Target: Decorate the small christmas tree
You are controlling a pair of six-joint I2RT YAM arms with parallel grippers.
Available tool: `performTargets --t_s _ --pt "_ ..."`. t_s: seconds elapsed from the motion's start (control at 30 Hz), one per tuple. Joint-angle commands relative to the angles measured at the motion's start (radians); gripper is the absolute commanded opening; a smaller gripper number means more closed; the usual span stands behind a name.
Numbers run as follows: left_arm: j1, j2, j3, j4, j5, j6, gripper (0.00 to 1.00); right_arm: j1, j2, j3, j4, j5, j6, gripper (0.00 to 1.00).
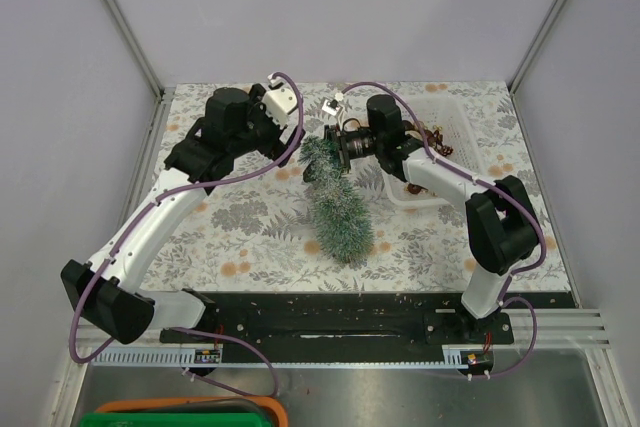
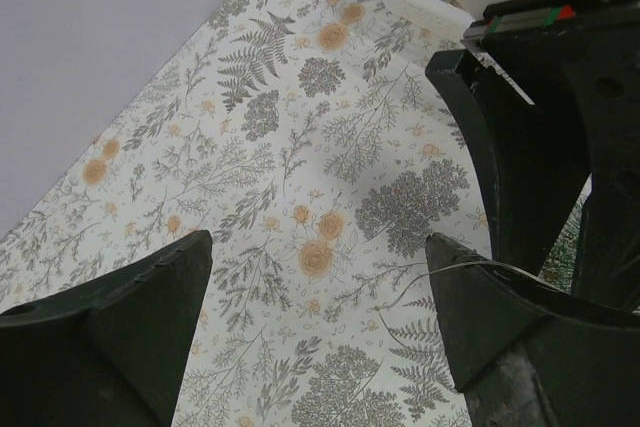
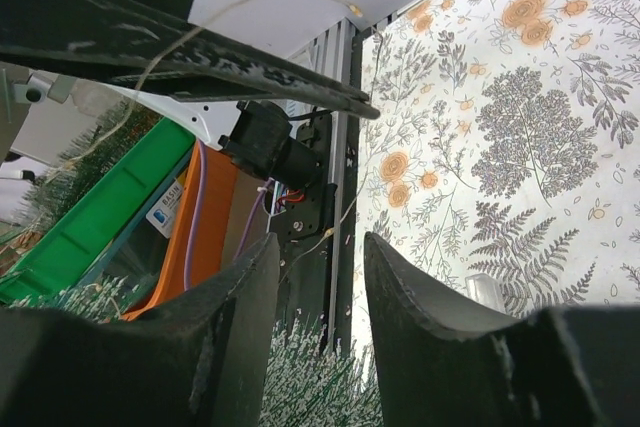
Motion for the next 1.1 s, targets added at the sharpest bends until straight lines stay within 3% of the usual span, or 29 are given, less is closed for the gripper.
performTargets --t_s 0.0,0.43,0.6,0.83,0.9,1.07 --pt "0.001 -0.005 0.051 0.059 0.022 -0.005 0.91 0.012 0.005 0.045 -0.027 -0.008 -0.029 0.47" --pt "-0.005 0.002 0.05 0.066 0.028 -0.013 0.91 0.052 0.074 0.045 0.195 -0.053 0.168 0.38" --pt "-0.008 0.006 0.057 0.068 0.028 -0.011 0.91 0.06 0.091 0.03 0.264 -0.053 0.218 0.25" --pt "-0.008 -0.017 0.062 0.04 0.011 -0.008 0.94 0.014 0.038 0.033 0.097 0.053 0.059 0.0" --pt "-0.008 -0.036 0.071 0.014 0.013 -0.008 0.99 -0.014 0.015 0.045 0.024 0.111 -0.01 0.0" --pt "-0.008 -0.111 0.053 -0.044 0.017 0.001 0.99 -0.046 -0.054 0.074 -0.122 0.376 -0.206 0.0"
